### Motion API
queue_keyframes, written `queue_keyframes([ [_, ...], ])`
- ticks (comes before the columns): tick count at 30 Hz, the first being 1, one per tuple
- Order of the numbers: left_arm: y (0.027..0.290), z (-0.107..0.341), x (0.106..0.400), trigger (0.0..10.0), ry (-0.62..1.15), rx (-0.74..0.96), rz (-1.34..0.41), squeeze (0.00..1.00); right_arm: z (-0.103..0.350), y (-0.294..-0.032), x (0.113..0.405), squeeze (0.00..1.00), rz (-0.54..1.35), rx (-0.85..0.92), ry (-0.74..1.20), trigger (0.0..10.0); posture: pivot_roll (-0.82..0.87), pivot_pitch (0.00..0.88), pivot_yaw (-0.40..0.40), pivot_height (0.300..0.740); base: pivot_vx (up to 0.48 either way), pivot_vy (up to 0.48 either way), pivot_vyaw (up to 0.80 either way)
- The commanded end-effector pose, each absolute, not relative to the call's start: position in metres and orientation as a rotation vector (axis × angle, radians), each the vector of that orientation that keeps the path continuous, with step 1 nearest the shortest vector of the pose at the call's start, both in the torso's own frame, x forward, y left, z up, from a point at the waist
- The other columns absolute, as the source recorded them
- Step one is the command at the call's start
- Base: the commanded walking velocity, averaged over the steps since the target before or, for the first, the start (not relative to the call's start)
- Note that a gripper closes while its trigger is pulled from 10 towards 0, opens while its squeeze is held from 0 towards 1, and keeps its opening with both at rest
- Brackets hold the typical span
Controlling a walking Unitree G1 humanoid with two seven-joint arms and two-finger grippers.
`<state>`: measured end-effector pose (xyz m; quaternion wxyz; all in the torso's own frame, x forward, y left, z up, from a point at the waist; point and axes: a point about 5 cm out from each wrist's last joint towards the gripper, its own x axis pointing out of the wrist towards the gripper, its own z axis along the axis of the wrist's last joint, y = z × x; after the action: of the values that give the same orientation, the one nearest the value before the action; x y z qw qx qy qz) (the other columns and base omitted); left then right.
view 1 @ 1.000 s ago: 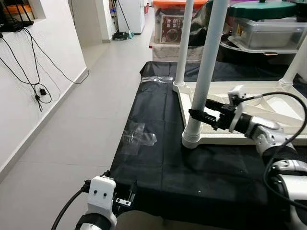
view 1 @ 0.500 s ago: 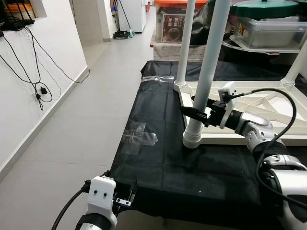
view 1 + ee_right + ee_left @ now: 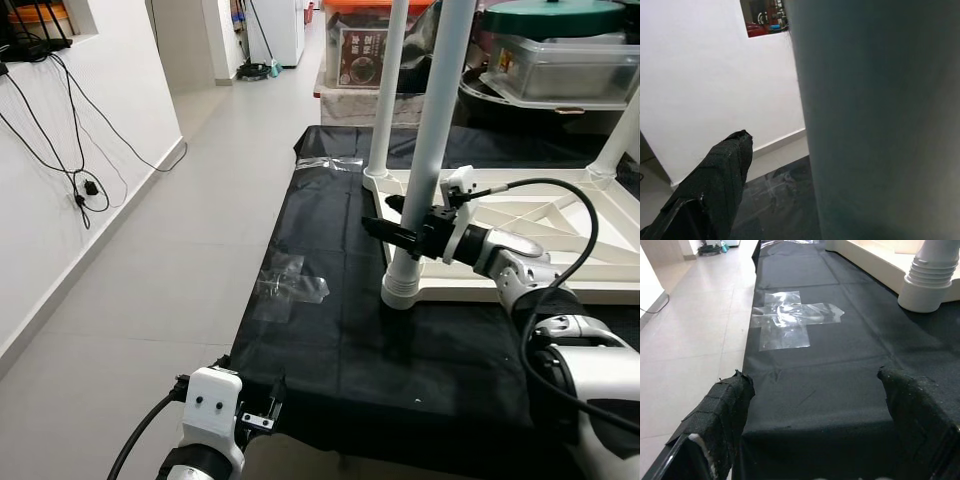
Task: Building children table
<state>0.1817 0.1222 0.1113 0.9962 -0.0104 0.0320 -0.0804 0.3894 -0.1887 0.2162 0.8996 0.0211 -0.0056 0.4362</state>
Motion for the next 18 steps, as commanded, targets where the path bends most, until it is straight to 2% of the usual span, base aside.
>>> queue_keyframes([
  [1,0.1234,0.1095,0.1812,10.0,0.077,-0.008,-0.155,0.0,0.2207,-0.1849,0.3913,0.0,0.908,0.034,-0.024,10.0,0.11,0.057,-0.018,0.74,0.0,0.0,0.0],
  [4,0.1232,0.1101,0.181,10.0,0.076,-0.008,-0.155,0.0,0.2211,-0.1838,0.3919,0.0,0.905,0.035,-0.023,10.0,0.11,0.058,-0.02,0.74,0.0,0.0,0.0],
  [5,0.1231,0.1103,0.1809,10.0,0.076,-0.008,-0.155,0.0,0.2208,-0.1834,0.3922,0.0,0.9,0.035,-0.022,4.9,0.11,0.058,-0.02,0.74,0.0,0.0,0.0],
  [6,0.1231,0.1103,0.1809,10.0,0.076,-0.008,-0.155,0.0,0.2208,-0.1834,0.3922,0.0,0.9,0.035,-0.022,4.9,0.11,0.058,-0.02,0.74,0.0,0.0,0.0],
  [7,0.123,0.1104,0.1809,10.0,0.076,-0.007,-0.155,0.0,0.2207,-0.1835,0.3928,0.0,0.885,0.039,-0.025,0.2,0.11,0.058,-0.02,0.74,0.0,0.0,0.0],
  [8,0.123,0.1104,0.1808,10.0,0.076,-0.006,-0.156,0.0,0.2206,-0.1835,0.3931,0.0,0.876,0.04,-0.027,0.0,0.11,0.058,-0.02,0.74,0.0,0.0,0.0],
  [18,0.123,0.1099,0.1804,10.0,0.077,-0.003,-0.157,0.0,0.2181,-0.1837,0.3929,0.0,0.863,0.04,-0.036,0.0,0.12,0.059,-0.019,0.74,0.0,0.0,0.0],
])
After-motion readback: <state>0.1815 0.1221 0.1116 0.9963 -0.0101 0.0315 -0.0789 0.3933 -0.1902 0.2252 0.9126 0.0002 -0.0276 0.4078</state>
